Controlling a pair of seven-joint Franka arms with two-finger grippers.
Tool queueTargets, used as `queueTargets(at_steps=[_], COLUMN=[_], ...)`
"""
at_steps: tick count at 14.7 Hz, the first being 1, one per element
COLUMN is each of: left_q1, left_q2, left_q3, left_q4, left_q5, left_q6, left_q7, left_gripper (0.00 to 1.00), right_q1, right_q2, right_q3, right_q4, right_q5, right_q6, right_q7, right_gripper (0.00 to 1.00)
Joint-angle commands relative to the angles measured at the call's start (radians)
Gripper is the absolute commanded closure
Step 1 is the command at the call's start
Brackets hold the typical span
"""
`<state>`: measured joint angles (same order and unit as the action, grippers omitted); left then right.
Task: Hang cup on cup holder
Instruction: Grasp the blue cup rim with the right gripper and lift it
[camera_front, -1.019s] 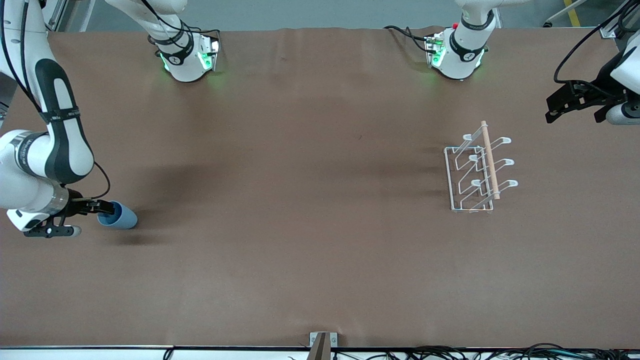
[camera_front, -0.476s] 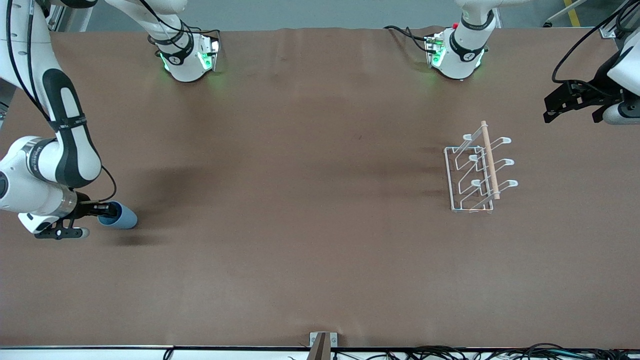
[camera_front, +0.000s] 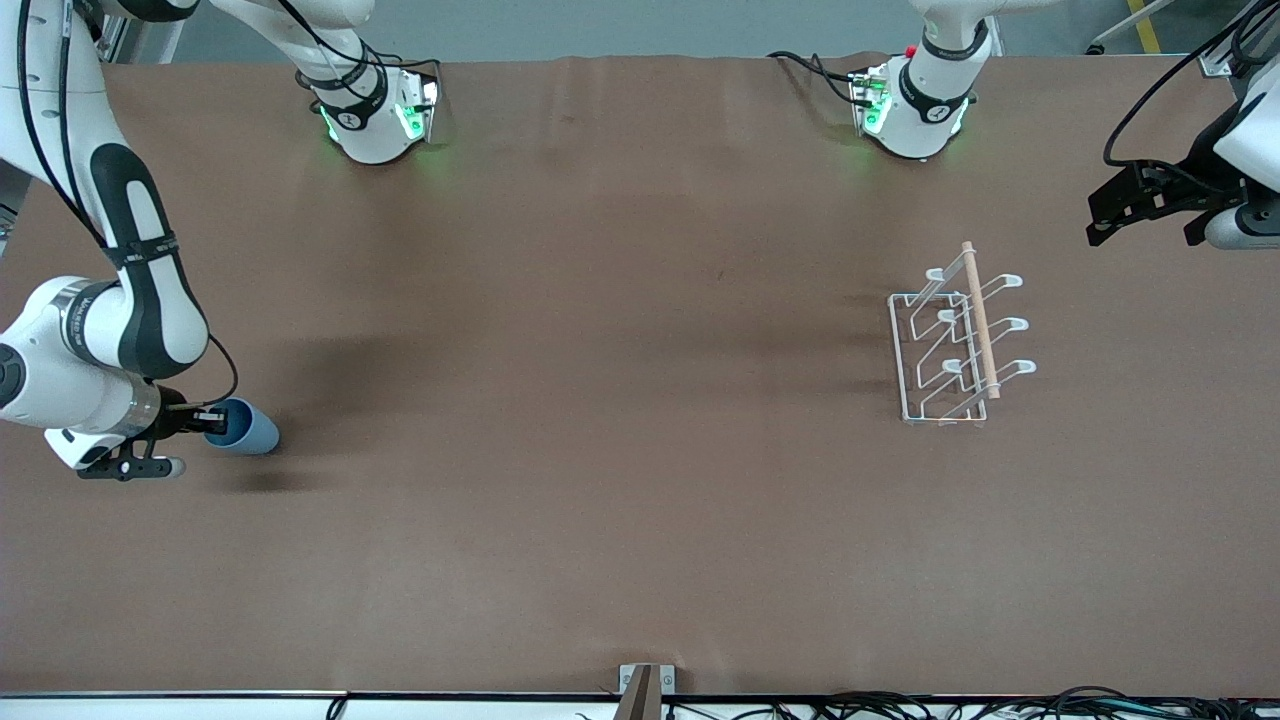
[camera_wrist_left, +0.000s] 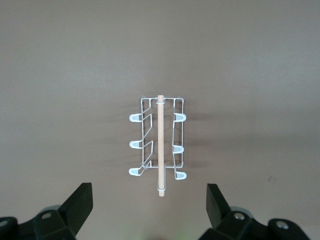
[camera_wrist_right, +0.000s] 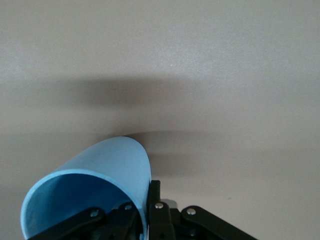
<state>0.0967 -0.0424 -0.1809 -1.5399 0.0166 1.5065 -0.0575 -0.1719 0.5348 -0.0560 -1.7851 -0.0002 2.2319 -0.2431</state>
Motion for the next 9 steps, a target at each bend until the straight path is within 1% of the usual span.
queueTargets(at_steps=[1,2,4,7,8,9], left_q1=[-0.002,-0.002,-0.003,-0.002,-0.003,-0.003], left_q2=[0.009,0.009,0.009,0.009,0.009,0.009], left_q3=[0.000,0.000,0.000,0.000,-0.005,-0.003], left_q4=[0.020,0.020,0.020,0.020,0.020,0.020], left_q5=[-0.012,-0.012,-0.012,-0.012,-0.045,-0.141], left_q6=[-0.005,-0.005,-0.005,-0.005,-0.006,-0.005], left_q7=[0.018,0.019,0.019,0.019,0.019,0.021], left_gripper=[0.00,0.00,0.00,0.00,0.00,0.00], right_q1=[0.003,0.002,0.006,0.023,0.040,0.052], right_q2=[-0.093,-0.131,-0.208,-0.275,-0.292,-0.303], right_q3=[0.030,0.054,0.068,0.096,0.100,0.101], right_q4=[-0.004,-0.004,-0.004,-0.002,-0.004,-0.008], right_q5=[0.017,0.040,0.203,0.415,0.507,0.579], right_q6=[-0.095,-0.153,-0.288,-0.403,-0.435,-0.461], right_q7=[-0.012,-0.012,-0.016,-0.013,-0.007,-0.004], right_gripper=[1.00,1.00,1.00,1.00,1.00,1.00])
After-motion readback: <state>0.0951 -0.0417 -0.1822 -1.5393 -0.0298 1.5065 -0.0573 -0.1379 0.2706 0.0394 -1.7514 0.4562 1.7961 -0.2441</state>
